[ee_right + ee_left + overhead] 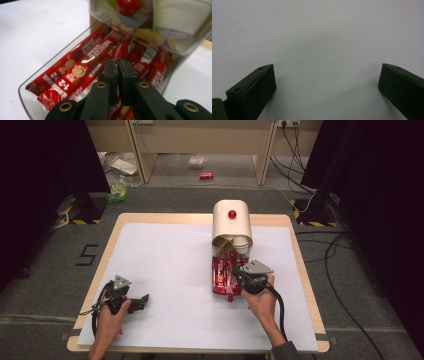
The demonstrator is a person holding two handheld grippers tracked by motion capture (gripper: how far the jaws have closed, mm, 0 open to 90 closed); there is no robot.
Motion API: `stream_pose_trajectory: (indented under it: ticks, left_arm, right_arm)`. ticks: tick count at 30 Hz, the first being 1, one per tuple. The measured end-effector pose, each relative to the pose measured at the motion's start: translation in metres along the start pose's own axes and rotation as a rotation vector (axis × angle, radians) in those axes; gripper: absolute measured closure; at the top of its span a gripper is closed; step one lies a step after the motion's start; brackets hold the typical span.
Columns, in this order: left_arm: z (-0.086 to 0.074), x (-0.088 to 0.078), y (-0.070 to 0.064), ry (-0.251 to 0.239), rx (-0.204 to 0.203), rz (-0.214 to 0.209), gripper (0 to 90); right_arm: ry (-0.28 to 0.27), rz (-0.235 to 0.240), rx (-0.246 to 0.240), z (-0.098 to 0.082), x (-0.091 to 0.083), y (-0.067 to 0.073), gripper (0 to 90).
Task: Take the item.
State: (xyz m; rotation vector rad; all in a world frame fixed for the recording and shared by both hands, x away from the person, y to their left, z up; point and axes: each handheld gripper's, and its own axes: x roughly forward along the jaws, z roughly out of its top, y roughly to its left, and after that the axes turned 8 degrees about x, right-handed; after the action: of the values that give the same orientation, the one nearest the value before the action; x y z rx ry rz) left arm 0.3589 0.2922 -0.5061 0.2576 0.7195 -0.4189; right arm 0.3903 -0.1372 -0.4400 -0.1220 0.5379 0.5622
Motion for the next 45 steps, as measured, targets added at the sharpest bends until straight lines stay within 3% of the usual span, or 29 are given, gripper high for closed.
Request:
stream_pose_trajectory:
  ticks: [4, 15, 22, 31, 35, 45]
  left_arm:
    - [0.0, 0.0, 0.0, 0.0, 0.0, 0.0, 0.7]
    - [0.0, 0.0, 0.0, 0.0, 0.001, 0.001, 0.8]
    - [0.0, 0.0, 0.0, 0.0, 0.0, 0.001, 0.8]
    - [0.0, 0.0, 0.0, 0.0, 0.0, 0.001, 0.8]
    - [0.0, 0.0, 0.0, -0.001, 0.0, 0.001, 0.8]
    - [0.0, 0.0, 0.0, 0.0, 0.0, 0.001, 0.8]
  right_arm:
    - [0.005, -0.003, 0.049, -0.006, -0.001, -0.006, 82.5]
    - [0.029, -0.01, 0.054, -0.01, 0.008, -0.002, 71.5]
    - [0.02, -0.022, 0.029, -0.011, 0.006, -0.001, 80.9]
    - [0.033, -0.001, 0.031, -0.006, -0.002, -0.003, 81.6]
    - [0.046, 0.026, 0.003, -0.002, -0.012, -0.003, 81.7]
    - [0.048, 0.037, -0.02, -0.008, -0.032, -0.008, 82.6]
